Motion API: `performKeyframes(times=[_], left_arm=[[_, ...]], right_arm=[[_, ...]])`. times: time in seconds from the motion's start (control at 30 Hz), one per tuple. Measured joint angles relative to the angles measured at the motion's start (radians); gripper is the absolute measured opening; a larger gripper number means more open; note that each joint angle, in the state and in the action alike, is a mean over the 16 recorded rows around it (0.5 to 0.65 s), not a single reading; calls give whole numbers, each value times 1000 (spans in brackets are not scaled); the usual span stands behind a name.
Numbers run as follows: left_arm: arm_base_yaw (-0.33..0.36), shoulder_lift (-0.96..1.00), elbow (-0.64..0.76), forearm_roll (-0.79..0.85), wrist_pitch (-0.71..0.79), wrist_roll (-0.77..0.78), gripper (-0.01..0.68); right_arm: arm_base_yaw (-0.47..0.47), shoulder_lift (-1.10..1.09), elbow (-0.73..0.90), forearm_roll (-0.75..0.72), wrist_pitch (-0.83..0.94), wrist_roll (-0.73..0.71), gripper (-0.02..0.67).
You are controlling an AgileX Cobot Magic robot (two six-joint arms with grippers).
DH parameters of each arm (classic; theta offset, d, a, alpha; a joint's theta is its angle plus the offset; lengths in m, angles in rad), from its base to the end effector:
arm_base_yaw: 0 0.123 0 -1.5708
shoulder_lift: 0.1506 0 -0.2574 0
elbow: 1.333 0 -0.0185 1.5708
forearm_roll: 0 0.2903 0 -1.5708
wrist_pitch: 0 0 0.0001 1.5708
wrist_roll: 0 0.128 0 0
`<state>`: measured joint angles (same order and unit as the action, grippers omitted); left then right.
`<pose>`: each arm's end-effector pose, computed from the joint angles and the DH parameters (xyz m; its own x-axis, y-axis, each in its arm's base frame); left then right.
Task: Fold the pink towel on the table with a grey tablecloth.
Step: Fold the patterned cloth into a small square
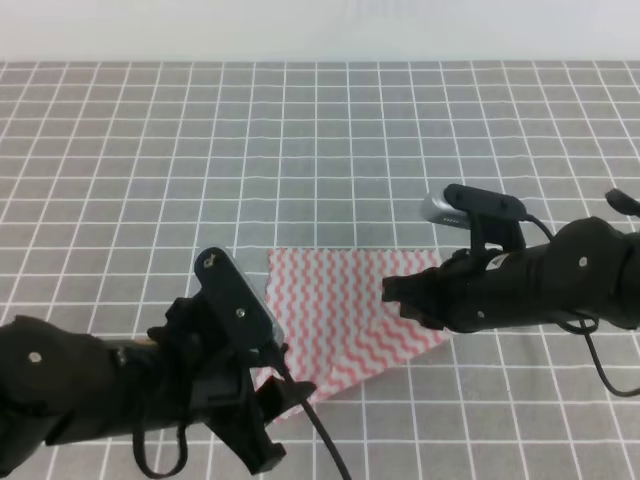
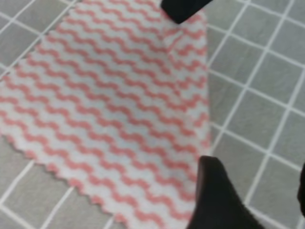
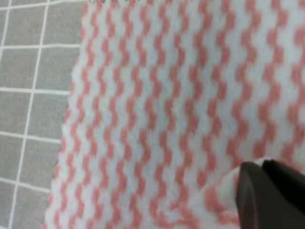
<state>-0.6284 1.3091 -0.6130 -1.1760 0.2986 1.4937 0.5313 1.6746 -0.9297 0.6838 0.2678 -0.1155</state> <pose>0.2321 -0.2117 0.1461 -0.2685 0.5851 -0.7652 0.8658 0.4948 0.0746 0.3231 0.2148 0.1130 -0.8704 0.0868 -0.4846 -0.1612 0.8798 0.4471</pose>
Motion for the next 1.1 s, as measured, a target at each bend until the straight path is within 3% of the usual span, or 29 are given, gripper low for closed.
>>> performKeyframes(times=[0.1, 0.23, 0.6, 1.1], left_arm=[[0, 21, 0, 0, -13, 33, 358], [0, 57, 0, 1, -35, 84, 377], [0, 166, 0, 0, -100, 205, 380], [0, 198, 0, -2, -186, 233, 380]], right_arm=[[-5, 7, -9, 0, 0, 0, -15], [-14, 14, -16, 0, 1, 0, -15], [-30, 16, -20, 1, 4, -7, -15], [-33, 9, -19, 5, 20, -31, -15]])
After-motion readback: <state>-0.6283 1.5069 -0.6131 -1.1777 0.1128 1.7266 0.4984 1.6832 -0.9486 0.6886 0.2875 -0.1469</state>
